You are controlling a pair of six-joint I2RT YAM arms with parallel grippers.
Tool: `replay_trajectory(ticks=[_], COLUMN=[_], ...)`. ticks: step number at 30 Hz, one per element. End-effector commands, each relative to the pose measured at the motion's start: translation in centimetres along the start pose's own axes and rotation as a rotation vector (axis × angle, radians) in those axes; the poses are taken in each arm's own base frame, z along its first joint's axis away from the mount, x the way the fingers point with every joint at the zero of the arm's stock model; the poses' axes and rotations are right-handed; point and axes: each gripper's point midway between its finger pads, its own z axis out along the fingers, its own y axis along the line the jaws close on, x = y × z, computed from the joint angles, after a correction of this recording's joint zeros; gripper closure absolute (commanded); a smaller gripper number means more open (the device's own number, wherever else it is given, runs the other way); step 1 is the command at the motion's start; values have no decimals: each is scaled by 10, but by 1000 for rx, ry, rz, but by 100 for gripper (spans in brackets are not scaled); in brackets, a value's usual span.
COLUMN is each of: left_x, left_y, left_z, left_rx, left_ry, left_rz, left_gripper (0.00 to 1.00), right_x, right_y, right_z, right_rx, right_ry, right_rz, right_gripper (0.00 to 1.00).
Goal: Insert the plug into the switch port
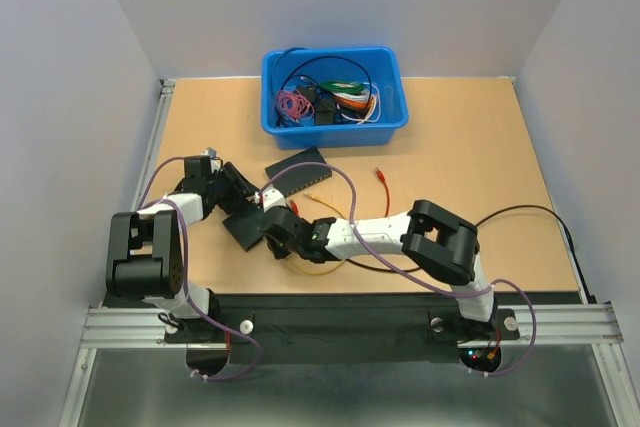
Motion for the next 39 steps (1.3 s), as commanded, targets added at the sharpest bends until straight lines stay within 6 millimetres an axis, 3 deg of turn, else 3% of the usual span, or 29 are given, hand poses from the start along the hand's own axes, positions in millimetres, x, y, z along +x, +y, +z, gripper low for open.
replay_trajectory(ticks=[1, 31, 39], left_x=[103, 97, 97], left_y=[44, 48, 46], left_z=[-25, -21, -21], left_rx=[-170, -169, -159], left_ry=[362, 355, 358], left_rz=[-169, -182, -179], left_gripper=[39, 38, 38], right_x=[-108, -113, -102], right_y=[16, 24, 20], right_z=[-20, -41, -39], right_rx=[-33, -19, 10], right_ry=[-345, -388, -379], right_rz=[106, 113, 115], right_gripper=[100, 100, 100])
